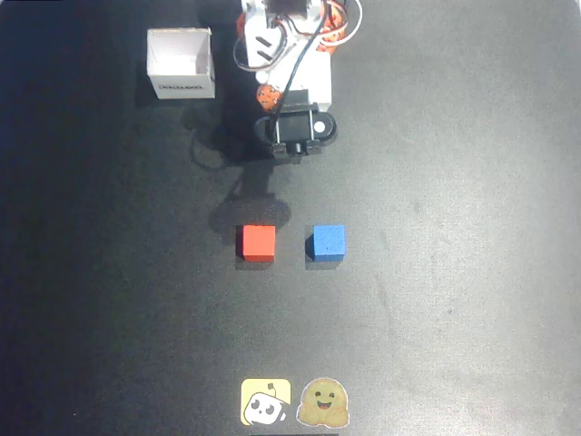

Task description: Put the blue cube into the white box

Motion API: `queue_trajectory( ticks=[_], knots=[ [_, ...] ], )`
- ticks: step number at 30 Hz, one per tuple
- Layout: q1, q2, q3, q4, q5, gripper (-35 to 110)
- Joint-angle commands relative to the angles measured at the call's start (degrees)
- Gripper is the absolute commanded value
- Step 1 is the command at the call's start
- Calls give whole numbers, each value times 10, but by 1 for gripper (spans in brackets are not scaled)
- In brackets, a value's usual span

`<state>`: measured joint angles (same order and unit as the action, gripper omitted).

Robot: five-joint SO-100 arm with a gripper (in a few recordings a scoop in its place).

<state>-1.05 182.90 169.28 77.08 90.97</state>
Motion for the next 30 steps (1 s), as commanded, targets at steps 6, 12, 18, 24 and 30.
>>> queue_trajectory(
  ticks=[6, 12, 18, 24, 30],
  knots=[
    [3, 3, 0, 3, -4, 0],
    [-2, 3, 0, 3, -4, 0],
    [-2, 3, -1, 0, -4, 0],
    [-4, 4, -33, 7, -25, 0],
    [-5, -127, -127, -3, -27, 0]
  ],
)
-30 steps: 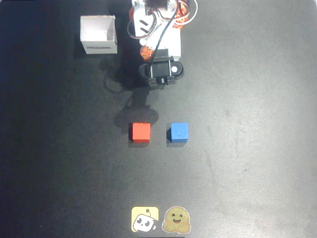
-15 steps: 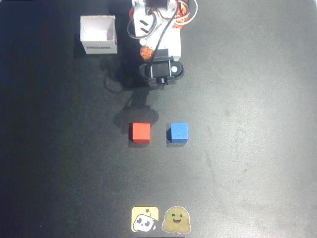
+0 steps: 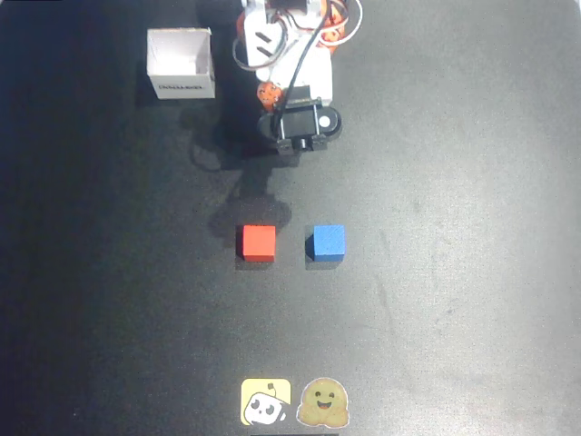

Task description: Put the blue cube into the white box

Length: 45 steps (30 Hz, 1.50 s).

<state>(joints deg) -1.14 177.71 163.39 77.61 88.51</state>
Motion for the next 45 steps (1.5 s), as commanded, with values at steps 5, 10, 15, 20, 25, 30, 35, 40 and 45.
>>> queue_trajectory(
  ticks=[5, 10, 15, 20, 25, 30, 35, 40, 45],
  knots=[
    [-10, -272, -221, 0, -1, 0],
    [-20, -422, -312, -26, 6, 0],
    [-44, -591, -433, -27, 30, 0],
    [-67, -714, -531, -30, 49, 0],
    [-83, -794, -593, -44, 68, 12],
    [-98, -838, -621, -76, 68, 24],
    [-105, -856, -621, -103, 76, 24],
    [-107, -883, -623, -126, 79, 24],
    [-111, -901, -623, -141, 84, 24]
  ],
)
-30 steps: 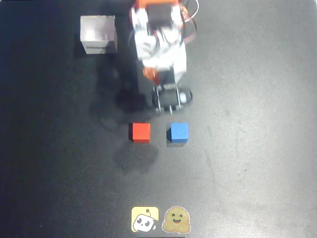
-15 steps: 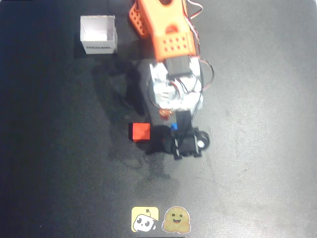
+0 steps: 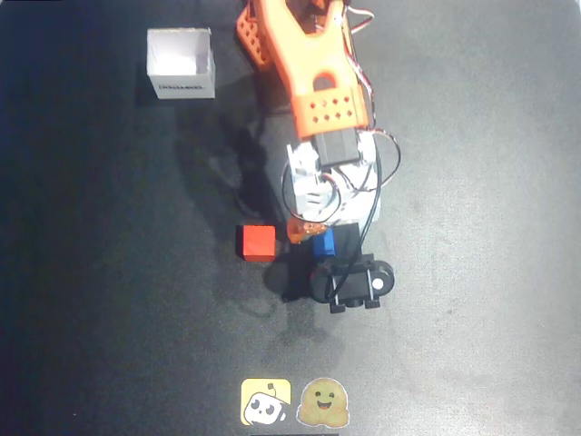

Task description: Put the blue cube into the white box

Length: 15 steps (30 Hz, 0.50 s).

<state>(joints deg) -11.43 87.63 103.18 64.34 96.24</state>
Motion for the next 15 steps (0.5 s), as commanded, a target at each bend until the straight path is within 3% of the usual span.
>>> queue_trajectory(
  ticks=[1, 10, 15],
  knots=[
    [-9, -4, -20, -12, 9, 24],
    [-22, -47, -14, -53, 33, 24],
    [-21, -67, -12, -60, 44, 15]
  ],
)
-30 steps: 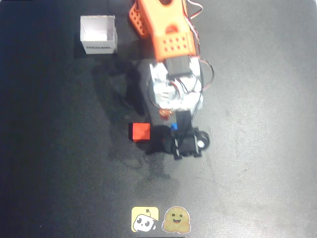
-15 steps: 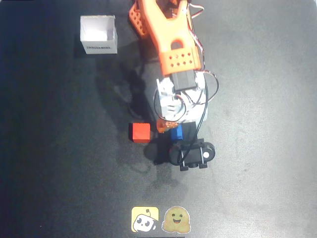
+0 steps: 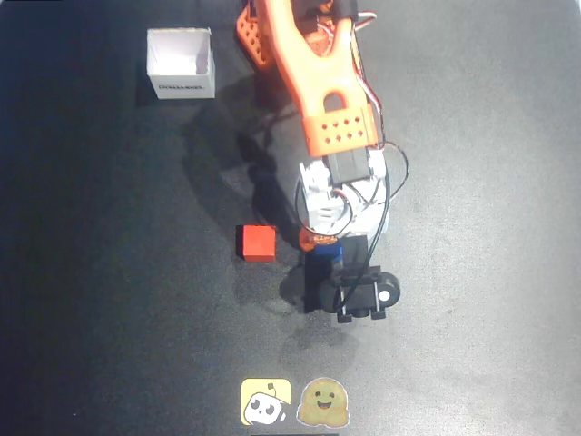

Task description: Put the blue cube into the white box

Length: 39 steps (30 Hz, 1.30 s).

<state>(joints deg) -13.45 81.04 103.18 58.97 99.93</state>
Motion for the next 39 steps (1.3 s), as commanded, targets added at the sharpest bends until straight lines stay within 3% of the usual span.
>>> queue_trajectory(
  ticks=[1, 4, 11, 21, 30, 39],
  knots=[
    [1, -3, -11, -6, 15, 11],
    [5, -4, -3, -6, 33, 1],
    [7, 16, -4, 11, 46, 0],
    [61, 102, -172, 313, 127, 0],
    [281, 207, -138, 439, 110, 0],
    [618, 224, -48, 440, -103, 0]
  ],
)
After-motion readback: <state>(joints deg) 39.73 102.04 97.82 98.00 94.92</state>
